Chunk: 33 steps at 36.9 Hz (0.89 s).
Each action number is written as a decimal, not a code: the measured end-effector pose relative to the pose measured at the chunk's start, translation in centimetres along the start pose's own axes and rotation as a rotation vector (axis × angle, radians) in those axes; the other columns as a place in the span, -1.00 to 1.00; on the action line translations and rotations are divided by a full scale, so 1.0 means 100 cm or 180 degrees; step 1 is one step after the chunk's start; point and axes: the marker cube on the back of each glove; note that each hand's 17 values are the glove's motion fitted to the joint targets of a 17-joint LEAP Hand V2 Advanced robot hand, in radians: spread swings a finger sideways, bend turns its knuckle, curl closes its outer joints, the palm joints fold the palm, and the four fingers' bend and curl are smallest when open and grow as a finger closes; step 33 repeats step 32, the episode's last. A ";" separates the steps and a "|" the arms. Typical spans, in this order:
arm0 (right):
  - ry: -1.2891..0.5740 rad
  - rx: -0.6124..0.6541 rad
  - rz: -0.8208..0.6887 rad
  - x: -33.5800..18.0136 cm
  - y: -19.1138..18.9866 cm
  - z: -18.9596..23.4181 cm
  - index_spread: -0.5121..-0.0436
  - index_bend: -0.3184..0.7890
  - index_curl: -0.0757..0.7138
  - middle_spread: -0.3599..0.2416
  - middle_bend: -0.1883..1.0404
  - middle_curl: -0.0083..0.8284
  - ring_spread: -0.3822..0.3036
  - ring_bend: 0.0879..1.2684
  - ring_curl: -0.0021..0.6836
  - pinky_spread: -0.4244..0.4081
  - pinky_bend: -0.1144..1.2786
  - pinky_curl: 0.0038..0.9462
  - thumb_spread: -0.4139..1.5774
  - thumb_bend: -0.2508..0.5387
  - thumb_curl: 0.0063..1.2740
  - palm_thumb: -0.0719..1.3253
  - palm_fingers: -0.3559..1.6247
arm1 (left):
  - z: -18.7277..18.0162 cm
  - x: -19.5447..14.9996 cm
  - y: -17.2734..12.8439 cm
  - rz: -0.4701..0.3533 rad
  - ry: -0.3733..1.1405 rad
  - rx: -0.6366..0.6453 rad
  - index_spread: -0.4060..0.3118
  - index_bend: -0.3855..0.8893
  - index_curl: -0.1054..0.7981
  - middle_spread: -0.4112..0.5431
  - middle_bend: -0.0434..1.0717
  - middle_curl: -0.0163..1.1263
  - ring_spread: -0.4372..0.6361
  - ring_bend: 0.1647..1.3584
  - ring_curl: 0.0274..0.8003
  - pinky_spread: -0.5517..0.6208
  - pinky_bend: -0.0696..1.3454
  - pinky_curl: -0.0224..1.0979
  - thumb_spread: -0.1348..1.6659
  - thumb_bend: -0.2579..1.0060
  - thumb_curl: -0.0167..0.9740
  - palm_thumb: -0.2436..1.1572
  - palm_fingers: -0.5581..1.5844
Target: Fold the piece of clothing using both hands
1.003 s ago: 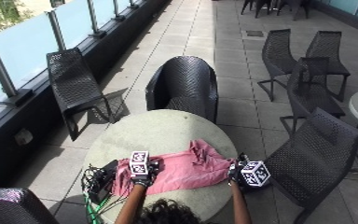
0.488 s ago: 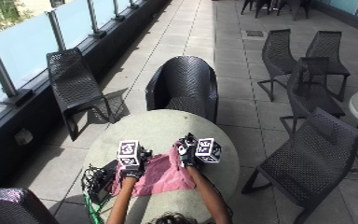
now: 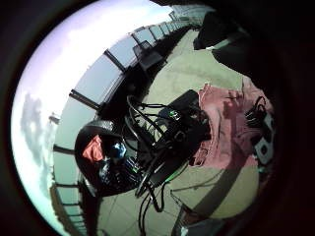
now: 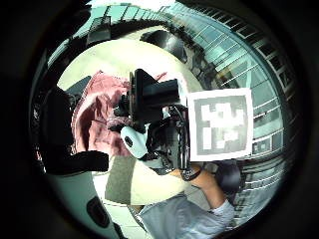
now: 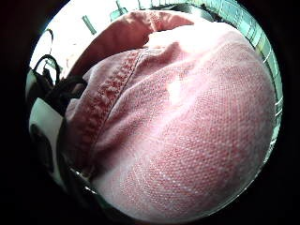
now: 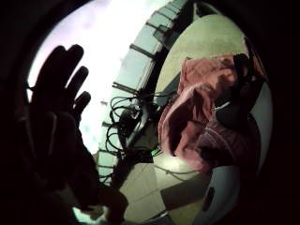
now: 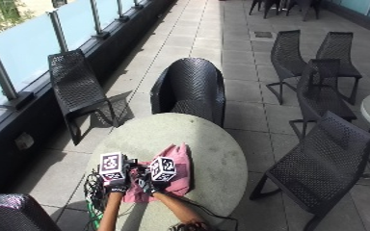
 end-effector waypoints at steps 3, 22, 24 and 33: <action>0.0100 0.0198 -0.0307 -0.004 -0.007 -0.003 -0.05 -0.10 0.24 -0.62 -0.32 0.14 -0.64 -0.16 0.32 -0.73 -0.02 -0.15 -0.33 -0.44 0.04 0.66 0.63 | 0.006 -0.003 -0.002 -0.0031 0.0002 -0.0041 0.03 -0.21 -0.10 -0.22 -0.59 -0.32 0.16 -0.35 -0.22 0.49 -0.40 -0.23 0.90 -0.40 -0.35 0.24 -0.13; 0.3078 0.0451 -0.0388 0.139 -0.034 -0.157 -0.30 -0.08 0.15 -0.24 -0.35 0.05 0.05 -0.69 0.04 0.24 -0.23 -0.25 0.38 -0.44 -0.22 0.02 -0.20 | 0.023 0.049 -0.010 0.0101 -0.0134 -0.0159 0.06 -0.23 -0.15 -0.23 -0.58 -0.31 0.15 -0.33 -0.23 0.48 -0.37 -0.23 0.89 -0.37 -0.30 0.27 -0.13; 0.3113 0.0702 -0.0212 0.152 -0.027 -0.180 -0.33 -0.07 0.15 -0.24 -0.35 0.04 0.10 -0.72 -0.01 0.32 -0.28 -0.29 0.46 -0.39 -0.25 0.03 -0.19 | 0.021 0.059 -0.010 0.0149 -0.0126 -0.0137 0.06 -0.23 -0.16 -0.23 -0.58 -0.31 0.15 -0.32 -0.23 0.48 -0.36 -0.23 0.89 -0.37 -0.29 0.26 -0.13; 0.2500 0.1237 0.0092 0.196 -0.010 -0.208 -0.38 -0.09 0.17 -0.20 -0.41 -0.01 0.23 -0.81 -0.07 0.51 -0.35 -0.33 0.67 -0.34 -0.33 0.06 -0.19 | 0.017 0.090 -0.003 0.0235 -0.0382 -0.0085 0.06 -0.22 -0.18 -0.23 -0.58 -0.31 0.15 -0.31 -0.23 0.48 -0.34 -0.23 0.89 -0.39 -0.29 0.24 -0.14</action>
